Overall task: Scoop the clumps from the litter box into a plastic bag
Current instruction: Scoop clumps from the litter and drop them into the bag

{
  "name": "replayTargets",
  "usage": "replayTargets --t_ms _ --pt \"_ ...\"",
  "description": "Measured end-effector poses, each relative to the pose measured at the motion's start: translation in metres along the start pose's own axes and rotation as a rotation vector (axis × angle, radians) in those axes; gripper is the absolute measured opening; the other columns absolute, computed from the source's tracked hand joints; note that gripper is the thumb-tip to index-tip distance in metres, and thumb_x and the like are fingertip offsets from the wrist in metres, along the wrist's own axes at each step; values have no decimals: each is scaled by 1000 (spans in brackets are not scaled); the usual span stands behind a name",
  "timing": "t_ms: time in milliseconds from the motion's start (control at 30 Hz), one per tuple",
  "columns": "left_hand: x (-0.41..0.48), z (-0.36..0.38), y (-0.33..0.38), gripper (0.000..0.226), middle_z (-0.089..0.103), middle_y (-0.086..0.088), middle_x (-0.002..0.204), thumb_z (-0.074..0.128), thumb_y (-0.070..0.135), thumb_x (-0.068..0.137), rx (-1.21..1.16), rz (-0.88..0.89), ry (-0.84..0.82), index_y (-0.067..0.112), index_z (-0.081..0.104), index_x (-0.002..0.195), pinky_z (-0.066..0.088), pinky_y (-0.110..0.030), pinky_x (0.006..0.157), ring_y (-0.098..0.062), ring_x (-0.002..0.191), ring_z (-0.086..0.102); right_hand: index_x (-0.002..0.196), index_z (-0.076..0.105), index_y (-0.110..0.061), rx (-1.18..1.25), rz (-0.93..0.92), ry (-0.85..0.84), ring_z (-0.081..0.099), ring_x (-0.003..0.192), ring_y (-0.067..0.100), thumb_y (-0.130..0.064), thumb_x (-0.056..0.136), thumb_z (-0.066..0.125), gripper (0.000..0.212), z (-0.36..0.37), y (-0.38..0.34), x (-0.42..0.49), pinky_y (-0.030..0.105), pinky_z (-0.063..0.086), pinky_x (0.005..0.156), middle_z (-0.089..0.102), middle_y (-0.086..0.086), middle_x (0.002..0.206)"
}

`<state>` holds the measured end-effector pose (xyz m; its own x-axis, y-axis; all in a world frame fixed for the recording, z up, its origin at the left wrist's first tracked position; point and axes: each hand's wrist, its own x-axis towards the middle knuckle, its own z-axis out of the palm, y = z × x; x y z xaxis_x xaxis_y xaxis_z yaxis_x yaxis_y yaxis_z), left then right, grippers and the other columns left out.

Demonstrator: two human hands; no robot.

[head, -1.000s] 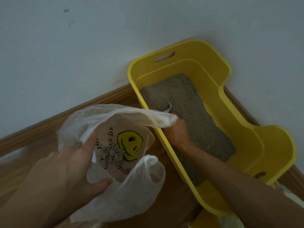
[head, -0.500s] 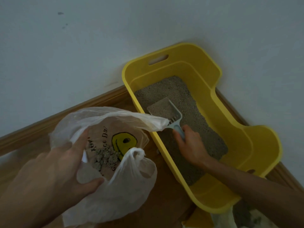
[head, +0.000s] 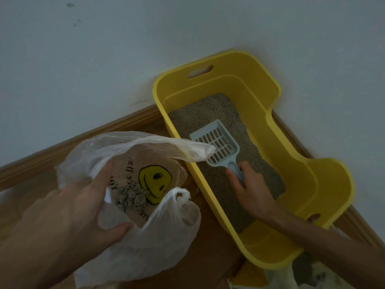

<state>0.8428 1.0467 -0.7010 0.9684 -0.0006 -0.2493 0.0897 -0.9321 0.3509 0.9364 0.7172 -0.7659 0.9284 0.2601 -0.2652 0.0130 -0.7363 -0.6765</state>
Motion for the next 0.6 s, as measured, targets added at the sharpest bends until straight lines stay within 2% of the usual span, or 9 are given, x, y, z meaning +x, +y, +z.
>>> replayTargets --t_ms 133,233,333,433,600 --pt "2 2 -2 109 55 12 61 22 101 45 27 5 -14 58 -19 137 54 -39 50 -22 52 59 95 49 -19 15 4 6 46 44 8 -31 99 44 13 -10 -5 -12 20 38 37 56 5 66" --pt "3 3 -3 110 52 12 61 23 101 45 29 -2 -27 59 -19 137 54 -41 51 -23 53 58 96 50 -17 13 0 3 48 44 8 -30 97 46 13 -19 -11 -25 18 38 37 56 6 65" --pt "3 4 -5 112 58 9 64 22 102 44 33 -9 -32 58 -20 137 55 -41 52 -23 53 59 94 52 -16 23 -1 23 48 43 8 -29 96 46 14 -30 -20 -40 15 36 37 55 1 62" --pt "4 5 -5 112 58 10 64 22 101 43 41 -3 -24 58 -20 137 54 -41 52 -22 54 59 87 52 -17 36 28 32 44 42 9 -38 91 45 22 -41 -27 -57 14 31 37 57 -8 64" --pt "5 2 1 109 59 11 63 19 101 45 48 29 -11 58 -20 138 54 -39 49 -21 51 58 82 54 -16 52 133 27 35 39 10 -48 84 47 32 -55 -31 -81 19 26 37 45 -4 51"
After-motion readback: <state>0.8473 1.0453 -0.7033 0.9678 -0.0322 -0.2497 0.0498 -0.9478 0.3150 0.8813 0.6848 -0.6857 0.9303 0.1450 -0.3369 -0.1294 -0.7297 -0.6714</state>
